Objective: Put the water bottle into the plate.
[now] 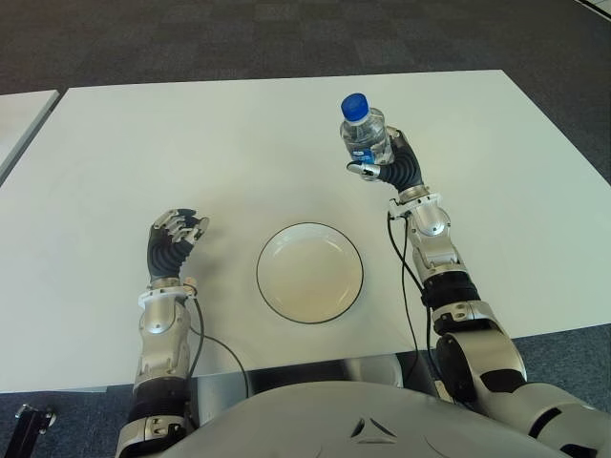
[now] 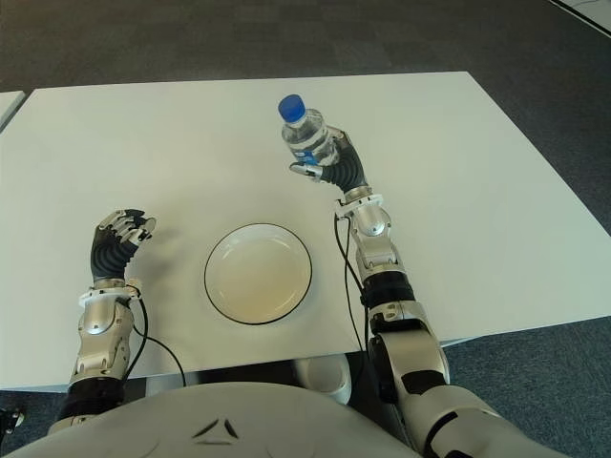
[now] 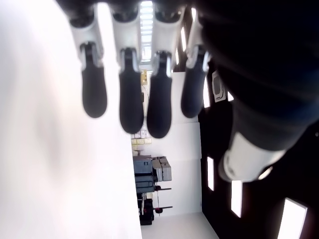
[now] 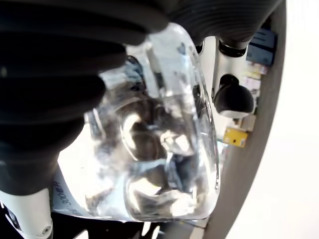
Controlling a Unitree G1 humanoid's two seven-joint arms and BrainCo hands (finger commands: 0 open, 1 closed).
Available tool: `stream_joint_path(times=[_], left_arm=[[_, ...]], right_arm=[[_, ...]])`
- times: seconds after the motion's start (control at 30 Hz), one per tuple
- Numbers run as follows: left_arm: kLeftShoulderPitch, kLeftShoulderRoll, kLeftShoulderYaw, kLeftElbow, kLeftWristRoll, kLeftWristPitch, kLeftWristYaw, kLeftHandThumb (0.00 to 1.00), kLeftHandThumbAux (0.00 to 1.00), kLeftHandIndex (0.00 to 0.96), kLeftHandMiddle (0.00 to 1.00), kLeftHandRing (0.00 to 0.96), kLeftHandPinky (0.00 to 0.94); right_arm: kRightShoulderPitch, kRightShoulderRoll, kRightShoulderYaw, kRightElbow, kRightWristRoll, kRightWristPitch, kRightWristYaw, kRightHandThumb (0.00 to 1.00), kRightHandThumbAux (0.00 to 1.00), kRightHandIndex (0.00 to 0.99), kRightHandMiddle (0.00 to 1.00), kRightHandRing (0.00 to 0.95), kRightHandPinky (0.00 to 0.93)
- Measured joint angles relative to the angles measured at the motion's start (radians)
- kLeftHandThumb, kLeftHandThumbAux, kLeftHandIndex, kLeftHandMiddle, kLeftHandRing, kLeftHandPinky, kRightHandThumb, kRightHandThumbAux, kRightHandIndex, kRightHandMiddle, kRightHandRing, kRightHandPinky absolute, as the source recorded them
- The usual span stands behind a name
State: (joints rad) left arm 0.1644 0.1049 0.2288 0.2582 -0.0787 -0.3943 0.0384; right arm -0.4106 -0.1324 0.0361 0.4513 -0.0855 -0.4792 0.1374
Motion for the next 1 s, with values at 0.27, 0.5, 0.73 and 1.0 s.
stream_joint_path(times=[0.27, 0.5, 0.73, 1.0], left_arm=[[-0.003, 0.0, -0.001, 0.0, 0.002, -0.002, 0.0, 0.707, 0.711, 0.432, 0.557, 0.529, 0.51], [-0.003, 0.0, 0.0, 0.003, 0.004, -0.007, 0.0, 0.707, 0.711, 0.432, 0.548, 0.523, 0.501], [-0.002, 0.0, 0.001, 0.003, 0.001, -0.007, 0.0, 0.707, 0.712, 0.432, 0.532, 0.515, 0.501], [0.003, 0.0, -0.001, 0.001, 0.0, -0.008, -0.001, 0.706, 0.712, 0.432, 0.539, 0.525, 0.512]], right_arm=[[0.036, 0.005, 0.056, -0.153, -0.009, 0.0, 0.046, 0.697, 0.724, 0.438, 0.871, 0.866, 0.851], [0.065, -0.012, 0.122, -0.216, -0.071, -0.052, 0.069, 0.699, 0.725, 0.438, 0.877, 0.874, 0.87], [0.08, -0.047, 0.183, -0.242, -0.095, -0.078, 0.128, 0.701, 0.725, 0.438, 0.891, 0.888, 0.889], [0.08, -0.077, 0.258, -0.195, -0.117, -0.143, 0.2, 0.702, 0.724, 0.438, 0.903, 0.898, 0.887]])
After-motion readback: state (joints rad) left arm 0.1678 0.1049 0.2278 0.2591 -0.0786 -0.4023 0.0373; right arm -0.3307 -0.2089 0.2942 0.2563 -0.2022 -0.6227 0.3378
